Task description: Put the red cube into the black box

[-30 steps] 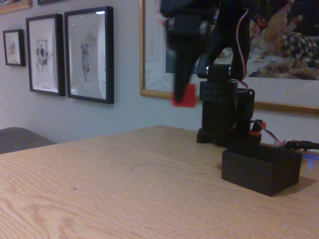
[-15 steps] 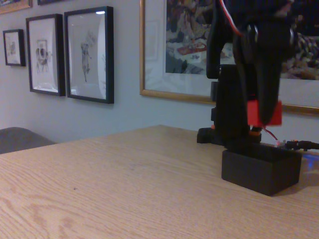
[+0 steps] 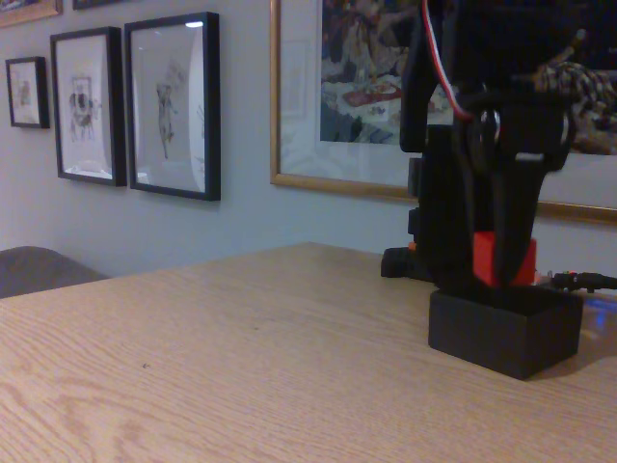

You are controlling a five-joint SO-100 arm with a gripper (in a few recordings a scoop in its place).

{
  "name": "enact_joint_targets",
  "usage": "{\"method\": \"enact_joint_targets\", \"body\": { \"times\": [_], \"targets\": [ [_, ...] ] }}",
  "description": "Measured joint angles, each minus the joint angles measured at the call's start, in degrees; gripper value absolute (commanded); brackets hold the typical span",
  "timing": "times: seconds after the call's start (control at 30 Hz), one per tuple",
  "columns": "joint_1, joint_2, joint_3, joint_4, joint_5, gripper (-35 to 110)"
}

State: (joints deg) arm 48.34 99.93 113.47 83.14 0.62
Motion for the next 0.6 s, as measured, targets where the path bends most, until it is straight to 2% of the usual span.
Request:
{"method": "enact_joint_targets", "body": {
  "times": [0.17, 0.37, 0.6],
  "targets": [
    [2.29, -0.79, -0.09, 0.53, -0.09, 16],
    [2.37, -1.14, -0.09, 0.18, -0.09, 28],
    [1.67, -1.14, -0.18, 0.53, -0.09, 27]
  ]
}}
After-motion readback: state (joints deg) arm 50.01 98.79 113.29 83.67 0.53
